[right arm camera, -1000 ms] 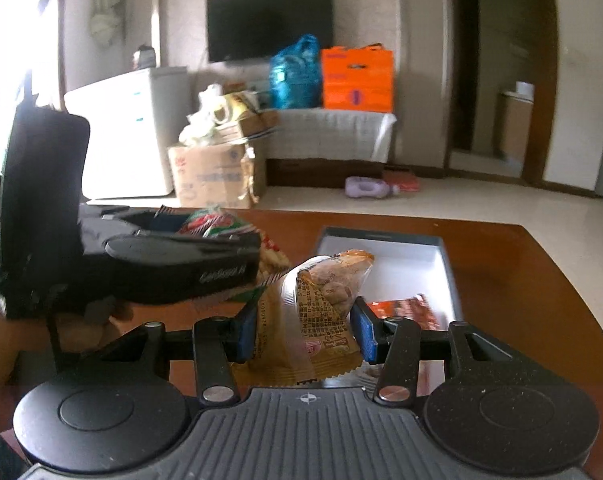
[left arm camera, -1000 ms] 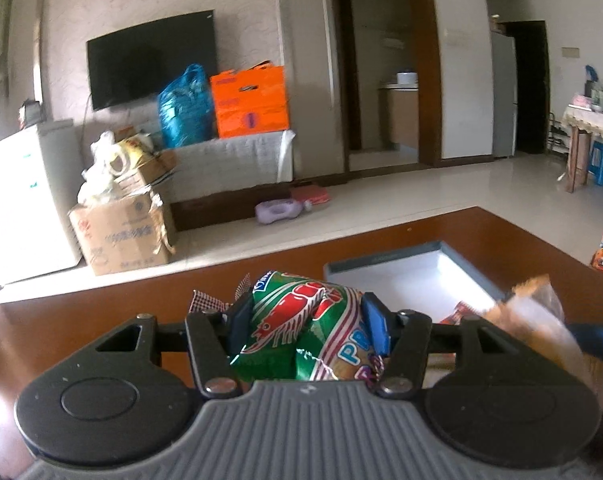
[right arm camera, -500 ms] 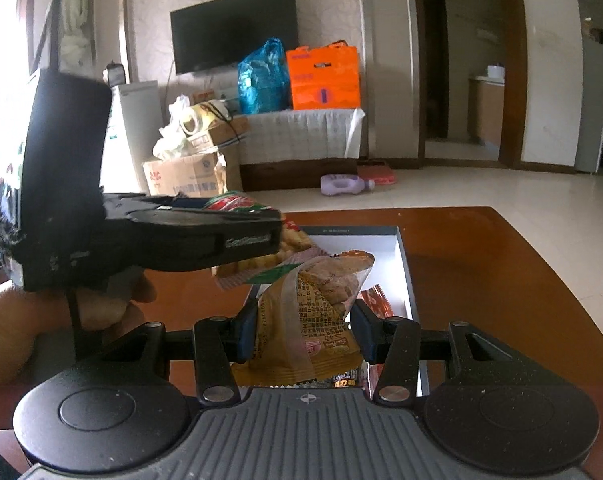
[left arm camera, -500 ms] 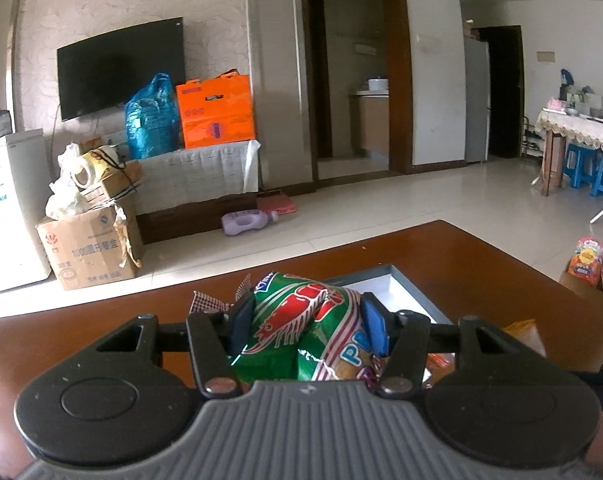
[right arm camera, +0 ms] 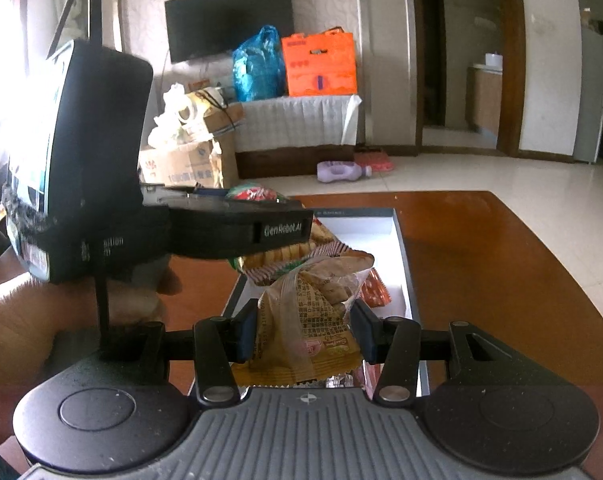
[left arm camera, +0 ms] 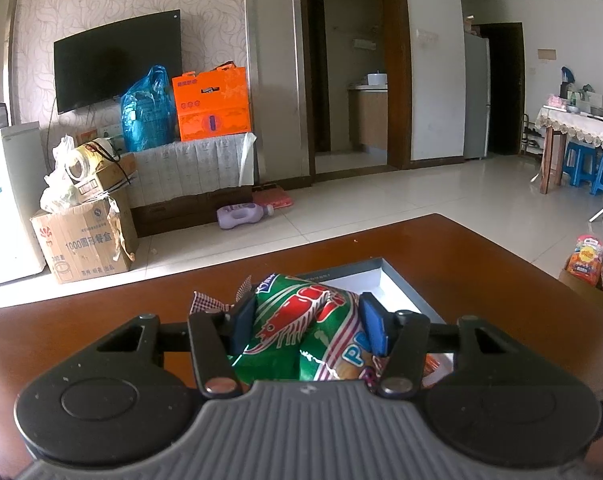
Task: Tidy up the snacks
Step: 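Lower both bags into the gray box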
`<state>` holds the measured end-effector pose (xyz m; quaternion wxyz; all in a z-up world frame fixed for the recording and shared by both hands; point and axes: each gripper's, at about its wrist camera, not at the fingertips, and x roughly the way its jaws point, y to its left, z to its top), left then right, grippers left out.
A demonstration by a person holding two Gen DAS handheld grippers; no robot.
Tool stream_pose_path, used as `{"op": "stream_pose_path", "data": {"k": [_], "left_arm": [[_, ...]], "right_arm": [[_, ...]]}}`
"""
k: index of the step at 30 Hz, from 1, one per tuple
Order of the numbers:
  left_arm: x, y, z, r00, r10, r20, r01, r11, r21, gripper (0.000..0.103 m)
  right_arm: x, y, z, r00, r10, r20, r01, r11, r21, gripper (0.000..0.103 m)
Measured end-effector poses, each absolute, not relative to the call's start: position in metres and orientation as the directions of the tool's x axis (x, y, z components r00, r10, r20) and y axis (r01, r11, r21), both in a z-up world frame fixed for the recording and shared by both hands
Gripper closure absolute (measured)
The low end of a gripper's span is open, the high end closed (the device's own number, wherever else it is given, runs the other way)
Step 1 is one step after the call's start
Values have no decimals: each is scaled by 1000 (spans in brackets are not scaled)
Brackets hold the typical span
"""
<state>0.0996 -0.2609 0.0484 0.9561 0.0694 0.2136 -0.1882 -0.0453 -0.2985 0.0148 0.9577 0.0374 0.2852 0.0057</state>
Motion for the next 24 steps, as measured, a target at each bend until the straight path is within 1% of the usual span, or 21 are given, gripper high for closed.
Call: {"op": "stream_pose_path", "data": {"k": [13, 24], "left_arm": [[116, -263, 27, 840, -330, -430, 391, 918, 59, 51], [145, -277, 11, 860, -297, -416, 370, 923, 105, 51]], "right_arm": [[-22, -302, -4, 820, -14, -572, 57, 997, 57, 54], [-9, -292, -17, 836, -27, -549, 51, 998, 29, 54]]}}
